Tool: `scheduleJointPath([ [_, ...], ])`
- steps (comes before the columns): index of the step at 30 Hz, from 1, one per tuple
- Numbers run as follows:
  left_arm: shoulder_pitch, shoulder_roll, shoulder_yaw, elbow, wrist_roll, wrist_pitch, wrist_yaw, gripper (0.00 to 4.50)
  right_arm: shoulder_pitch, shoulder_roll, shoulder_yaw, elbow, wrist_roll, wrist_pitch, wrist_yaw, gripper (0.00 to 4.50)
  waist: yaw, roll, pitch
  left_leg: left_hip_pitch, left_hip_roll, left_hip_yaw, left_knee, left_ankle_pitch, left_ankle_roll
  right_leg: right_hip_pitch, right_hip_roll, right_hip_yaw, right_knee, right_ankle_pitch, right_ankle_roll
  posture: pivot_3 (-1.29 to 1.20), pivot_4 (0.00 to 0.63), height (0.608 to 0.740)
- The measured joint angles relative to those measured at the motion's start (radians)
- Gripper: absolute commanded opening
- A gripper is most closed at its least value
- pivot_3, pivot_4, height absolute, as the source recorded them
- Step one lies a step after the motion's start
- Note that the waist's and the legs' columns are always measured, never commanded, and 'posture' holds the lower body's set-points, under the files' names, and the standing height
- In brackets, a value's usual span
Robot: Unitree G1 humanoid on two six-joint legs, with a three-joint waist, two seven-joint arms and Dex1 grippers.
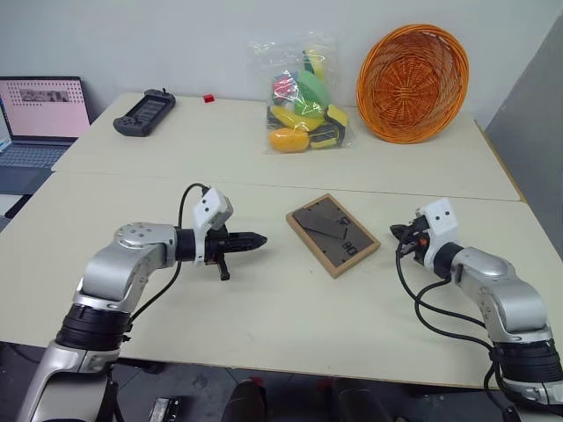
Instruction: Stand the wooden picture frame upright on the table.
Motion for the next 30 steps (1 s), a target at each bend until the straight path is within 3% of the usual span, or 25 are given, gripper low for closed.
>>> scheduleJointPath([
  [11,-0.173,-0.186,-0.106,0.378,0.187,-0.252,0.022,0.0,-0.059,0.057,0.065,0.075,-0.063,-0.083,-0.019,0.03,0.0,0.0,0.0,0.0,0.0,0.0,0.002,0.0,0.0,-0.001,0.0,0.0,0.004,0.0,0.0,0.0,0.15,0.74],
  [23,-0.267,-0.262,-0.127,0.624,0.289,-0.403,-0.006,0.0,-0.014,0.059,0.06,0.014,-0.059,-0.056,-0.025,0.03,0.001,0.0,0.0,0.0,-0.001,0.0,0.003,0.0,0.0,-0.001,0.0,0.0,0.005,0.0,0.0,0.0,0.15,0.74],
  [30,-0.343,-0.33,-0.124,0.759,0.337,-0.479,0.016,0.0,0.022,0.113,0.054,-0.064,-0.028,0.014,-0.05,0.03,0.0,0.0,0.0,-0.001,-0.001,0.0,0.003,0.0,0.0,-0.001,0.0,0.0,0.006,0.0,0.0,0.0,0.15,0.74],
])
